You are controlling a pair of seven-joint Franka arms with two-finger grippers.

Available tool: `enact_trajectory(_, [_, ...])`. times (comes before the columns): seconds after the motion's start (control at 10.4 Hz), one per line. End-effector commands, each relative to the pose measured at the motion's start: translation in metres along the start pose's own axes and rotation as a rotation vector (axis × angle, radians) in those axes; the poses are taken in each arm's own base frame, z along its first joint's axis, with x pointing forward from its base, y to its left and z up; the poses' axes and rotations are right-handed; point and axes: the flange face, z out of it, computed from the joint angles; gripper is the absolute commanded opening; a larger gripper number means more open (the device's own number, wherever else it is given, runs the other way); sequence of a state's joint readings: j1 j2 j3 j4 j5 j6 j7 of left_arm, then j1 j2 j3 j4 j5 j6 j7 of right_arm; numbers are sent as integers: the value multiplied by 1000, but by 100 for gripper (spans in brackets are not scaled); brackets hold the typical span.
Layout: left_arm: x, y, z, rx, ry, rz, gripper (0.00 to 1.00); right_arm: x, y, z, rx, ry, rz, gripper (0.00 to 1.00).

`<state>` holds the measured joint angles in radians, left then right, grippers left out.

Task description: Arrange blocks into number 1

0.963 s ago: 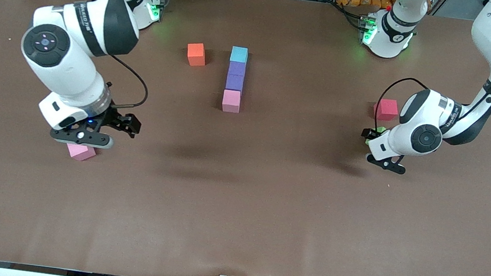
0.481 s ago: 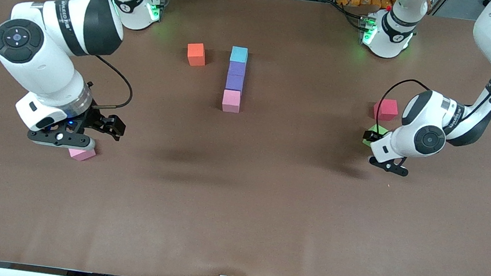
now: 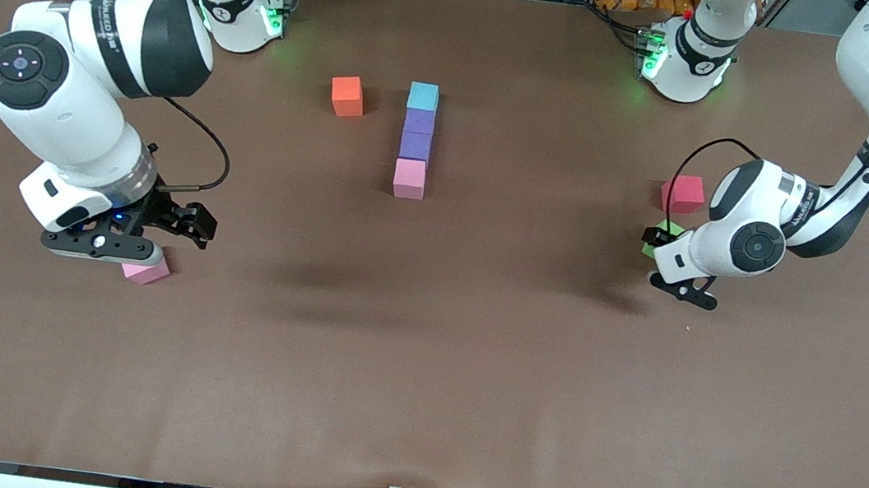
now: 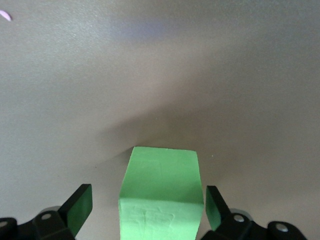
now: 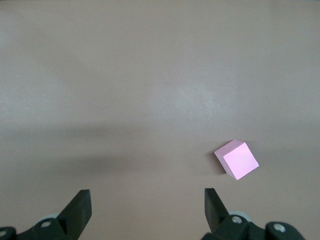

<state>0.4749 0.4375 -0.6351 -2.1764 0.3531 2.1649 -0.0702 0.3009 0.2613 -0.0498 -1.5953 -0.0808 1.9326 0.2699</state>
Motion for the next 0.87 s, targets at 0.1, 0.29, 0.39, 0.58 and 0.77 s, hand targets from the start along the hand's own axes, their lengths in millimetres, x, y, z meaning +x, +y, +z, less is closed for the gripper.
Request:
enact_trajectory(0.1, [-2,3,3,18,-7,41,83,5,16,-6,-2,-3,14,100])
enact_trajectory(0.29, [-4,5,7,17,-17,32,7,3,32,-22,4,20,40,100])
enact_trajectory(0.39, [-5,6,8,18,-19,28,0,-4,46,-39,-1,11,59,100])
enact_trajectory(0.58, [-4,10,5,26,-29,6,0,-18,72,-54,-18,-60,92,100])
enact_trajectory(0.77, [8,17,-12,35,2,-54,0,-24,92,-64,-21,-80,76,100])
